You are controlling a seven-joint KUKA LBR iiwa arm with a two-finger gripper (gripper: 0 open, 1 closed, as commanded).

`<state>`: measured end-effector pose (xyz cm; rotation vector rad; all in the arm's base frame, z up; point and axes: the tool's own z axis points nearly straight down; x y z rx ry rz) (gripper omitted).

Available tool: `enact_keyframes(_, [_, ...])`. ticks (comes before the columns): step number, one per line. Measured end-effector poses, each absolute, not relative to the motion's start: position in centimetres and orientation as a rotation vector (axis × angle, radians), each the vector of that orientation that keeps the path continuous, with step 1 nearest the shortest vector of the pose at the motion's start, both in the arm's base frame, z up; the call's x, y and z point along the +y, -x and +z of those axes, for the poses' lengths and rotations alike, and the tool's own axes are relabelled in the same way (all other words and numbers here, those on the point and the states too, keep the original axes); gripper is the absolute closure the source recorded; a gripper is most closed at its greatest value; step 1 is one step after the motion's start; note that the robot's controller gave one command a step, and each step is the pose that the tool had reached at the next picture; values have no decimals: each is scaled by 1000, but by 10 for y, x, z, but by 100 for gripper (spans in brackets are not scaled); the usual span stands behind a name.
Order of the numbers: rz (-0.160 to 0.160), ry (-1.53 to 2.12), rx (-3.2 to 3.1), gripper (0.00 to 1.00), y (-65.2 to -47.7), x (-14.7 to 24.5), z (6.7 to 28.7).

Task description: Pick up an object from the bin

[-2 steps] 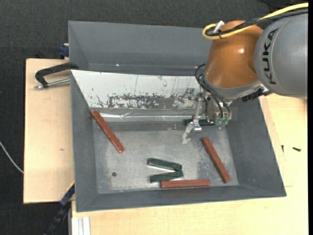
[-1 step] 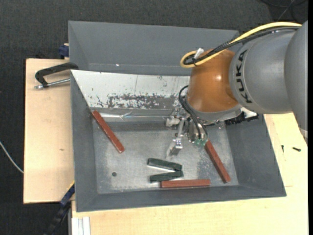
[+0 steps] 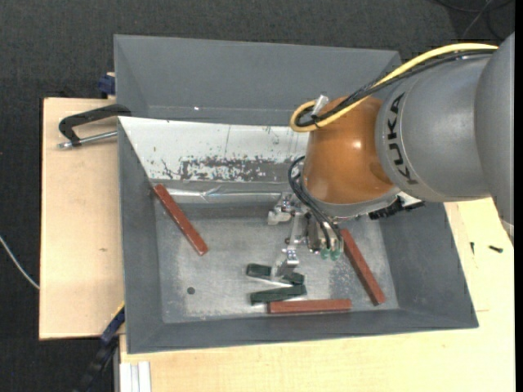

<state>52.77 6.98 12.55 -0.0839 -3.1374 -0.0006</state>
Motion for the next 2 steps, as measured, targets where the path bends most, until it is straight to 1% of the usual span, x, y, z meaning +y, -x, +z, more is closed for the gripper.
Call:
enact_keyframes(1, [-2,198,-3136,0,-515,69,108])
enact_keyframes(2, [0,392,-3130,0,-518,68,83])
